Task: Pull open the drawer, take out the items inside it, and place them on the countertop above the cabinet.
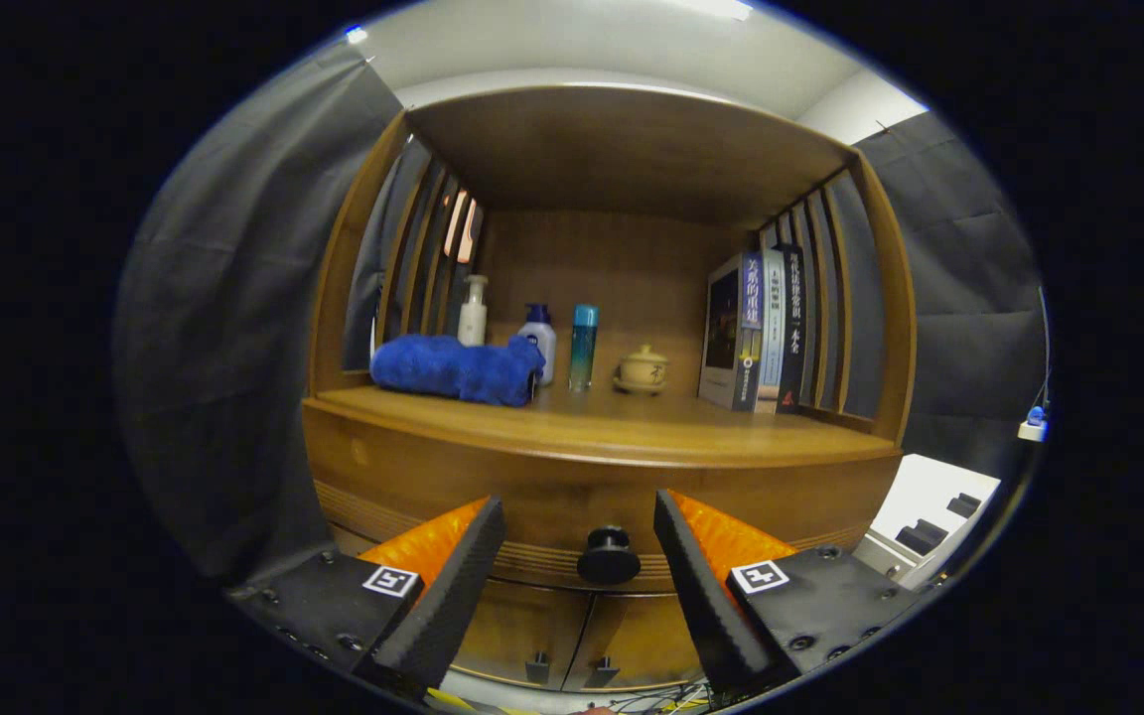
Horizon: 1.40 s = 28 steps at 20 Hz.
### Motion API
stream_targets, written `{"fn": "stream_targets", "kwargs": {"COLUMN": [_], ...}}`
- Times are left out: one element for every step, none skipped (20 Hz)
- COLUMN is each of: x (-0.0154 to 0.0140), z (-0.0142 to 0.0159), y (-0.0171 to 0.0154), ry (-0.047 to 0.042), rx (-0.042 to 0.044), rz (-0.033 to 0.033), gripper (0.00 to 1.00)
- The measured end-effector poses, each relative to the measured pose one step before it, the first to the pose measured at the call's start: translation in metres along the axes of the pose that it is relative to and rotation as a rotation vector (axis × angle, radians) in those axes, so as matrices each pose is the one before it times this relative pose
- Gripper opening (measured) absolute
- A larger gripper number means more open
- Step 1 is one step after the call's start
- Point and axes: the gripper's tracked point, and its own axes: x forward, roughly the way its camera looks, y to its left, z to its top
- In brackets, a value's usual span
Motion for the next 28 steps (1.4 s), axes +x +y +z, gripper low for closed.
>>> {"fn": "stream_targets", "kwargs": {"x": [0.00579,0.0057,0.00603,0.00505,0.00445,0.00428,0.00265,0.00272,0.00233,0.00166,0.00096,0.00031,0.00075,0.00228,0.00101,0.00238,-0.00038,-0.00009,-0.00128,0.00035,-0.00089,-0.00199,0.00097,-0.00107,-0.00051,-0.00372,-0.00394,-0.00825], "z": [-0.00671,-0.00713,-0.00796,-0.00619,-0.00509,-0.00491,-0.00315,-0.0027,0.00014,0.00241,0.00006,0.00035,0.00261,0.00299,-0.00256,-0.00059,0.00079,-0.00254,-0.00102,-0.00069,-0.00216,0.00086,0.00016,0.00146,0.00201,-0.00016,-0.00052,-0.00123], "y": [-0.00218,-0.00308,0.00029,0.00019,-0.00237,-0.00498,-0.0031,-0.0008,-0.00148,-0.00193,-0.00179,-0.00233,-0.00186,0.00076,0.00355,0.00142,-0.00122,-0.00152,0.00092,0.00079,0.00153,0.00041,-0.00095,-0.00068,-0.00175,0.00144,0.0028,-0.00069], "ry": [0.00721,0.0097,0.01215,0.01138,0.01377,0.01089,0.00897,0.0092,0.00115,-0.00927,-0.00569,-0.00077,-0.00647,-0.00951,0.00283,-0.00141,-0.00366,-0.00244,0.00202,0.01615,0.02574,0.01171,0.00611,-0.00875,-0.01553,-0.01093,-0.00711,0.00256], "rx": [0.00557,0.01164,0.01917,0.02083,0.01916,0.02196,0.024,0.01979,0.00762,0.00016,-0.00156,-0.00435,-0.01072,-0.01611,-0.01789,-0.02014,-0.01967,-0.00945,0.0082,0.01877,0.03298,0.02204,0.00193,-0.01027,-0.01275,0.00025,0.00549,-0.00072], "rz": [-0.0114,-0.00661,0.00538,0.00924,0.00117,-0.00857,-0.00294,-0.00111,-0.00306,-0.00706,-0.00709,-0.00462,-0.00431,0.00518,0.01914,-0.01077,-0.00853,-0.00711,-0.00383,0.01303,0.02182,0.01438,0.00133,-0.00981,-0.01261,0.00279,0.0097,0.00216], "gripper": [0.99,0.99,0.99,0.99,0.97,0.96,0.95,0.93,0.92,0.91,0.86,0.81,0.77,0.72,0.67,0.63,0.58,0.53,0.52,0.51,0.51,0.47,0.44,0.42,0.4,0.4,0.4,0.39]}}
